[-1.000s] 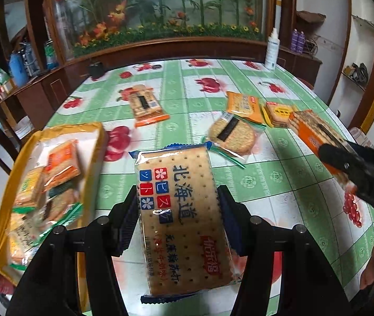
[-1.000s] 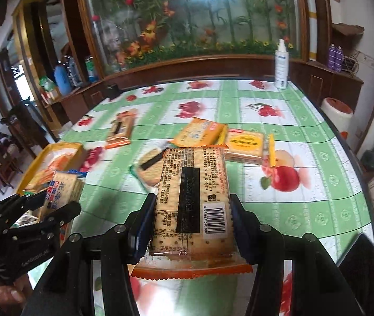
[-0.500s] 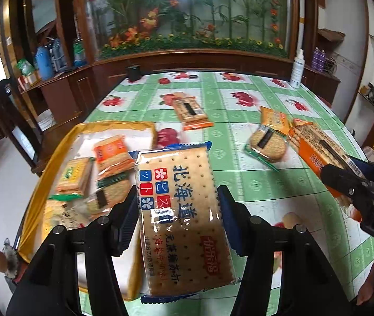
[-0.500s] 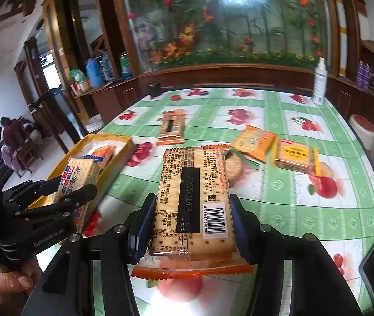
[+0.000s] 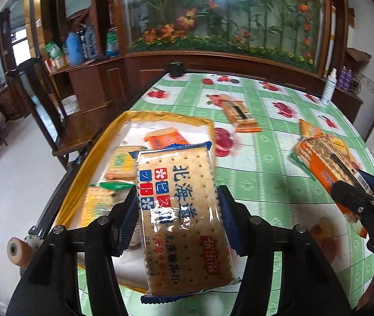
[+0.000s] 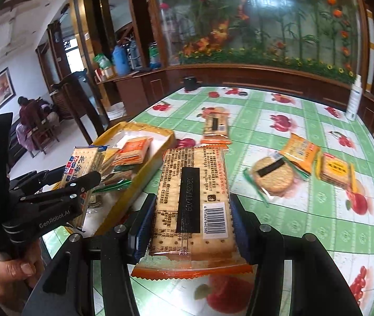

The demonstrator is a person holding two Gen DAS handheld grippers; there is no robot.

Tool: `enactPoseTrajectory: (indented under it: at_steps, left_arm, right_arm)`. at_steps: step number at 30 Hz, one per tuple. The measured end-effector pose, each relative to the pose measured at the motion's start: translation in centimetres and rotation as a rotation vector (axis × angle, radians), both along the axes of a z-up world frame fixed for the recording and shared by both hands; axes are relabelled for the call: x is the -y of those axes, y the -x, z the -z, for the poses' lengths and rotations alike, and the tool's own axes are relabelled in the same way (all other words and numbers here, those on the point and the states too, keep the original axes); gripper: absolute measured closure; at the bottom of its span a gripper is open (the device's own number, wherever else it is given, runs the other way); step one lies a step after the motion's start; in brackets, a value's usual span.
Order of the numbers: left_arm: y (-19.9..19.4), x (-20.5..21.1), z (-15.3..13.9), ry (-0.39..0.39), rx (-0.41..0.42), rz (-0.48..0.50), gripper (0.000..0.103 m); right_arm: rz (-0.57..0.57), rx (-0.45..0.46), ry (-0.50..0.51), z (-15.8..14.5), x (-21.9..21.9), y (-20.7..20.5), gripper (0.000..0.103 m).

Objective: Organize snacks
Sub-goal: 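Carry the blue-printed pack and long cracker pack over the tray with both tools, then open both tools over the tray to drop the two packs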

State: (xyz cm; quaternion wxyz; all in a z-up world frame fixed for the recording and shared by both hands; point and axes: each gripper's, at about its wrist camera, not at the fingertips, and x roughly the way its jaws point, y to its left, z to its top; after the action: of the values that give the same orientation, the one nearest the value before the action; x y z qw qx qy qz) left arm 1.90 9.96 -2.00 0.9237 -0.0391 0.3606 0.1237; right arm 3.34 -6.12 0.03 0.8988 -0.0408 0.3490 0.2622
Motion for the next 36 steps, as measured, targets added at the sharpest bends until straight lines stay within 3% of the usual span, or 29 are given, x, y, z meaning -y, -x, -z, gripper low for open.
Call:
enactPoseTrajectory:
  at_steps: [17, 36]
  left_arm:
    - [0.8, -5.8, 2.3, 0.028, -0.037, -0.129, 0.046]
    - [-0.5, -8.4, 3.7, 0.054, -0.071, -0.152, 0.046]
  right_arm:
    - [-0.12, -0.036, -0.022, 1.4, -5.7, -1.4, 0.048]
    - [-0.227, -0.106, -0.091, 2.8, -16.0, -6.7, 0.048]
